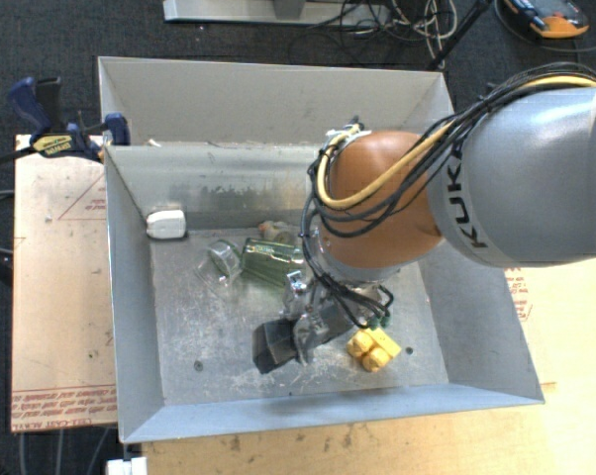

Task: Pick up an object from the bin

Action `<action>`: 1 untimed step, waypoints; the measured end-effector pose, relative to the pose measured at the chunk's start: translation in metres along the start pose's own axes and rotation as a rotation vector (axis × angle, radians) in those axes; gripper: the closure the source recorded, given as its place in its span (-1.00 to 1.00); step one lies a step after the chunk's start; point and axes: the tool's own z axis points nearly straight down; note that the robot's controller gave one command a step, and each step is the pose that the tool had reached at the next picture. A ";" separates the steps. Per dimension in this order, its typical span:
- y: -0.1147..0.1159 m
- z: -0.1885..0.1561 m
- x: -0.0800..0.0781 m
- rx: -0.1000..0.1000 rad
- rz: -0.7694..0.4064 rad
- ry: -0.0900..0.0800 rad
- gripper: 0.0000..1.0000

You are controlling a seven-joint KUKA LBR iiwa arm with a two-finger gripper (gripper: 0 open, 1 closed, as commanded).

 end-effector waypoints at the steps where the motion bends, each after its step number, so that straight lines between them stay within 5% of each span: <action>1: -0.008 -0.074 0.005 0.001 0.021 -0.005 1.00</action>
Offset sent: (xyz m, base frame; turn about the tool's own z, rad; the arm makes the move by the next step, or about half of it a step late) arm 0.0000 0.0000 0.0000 0.0000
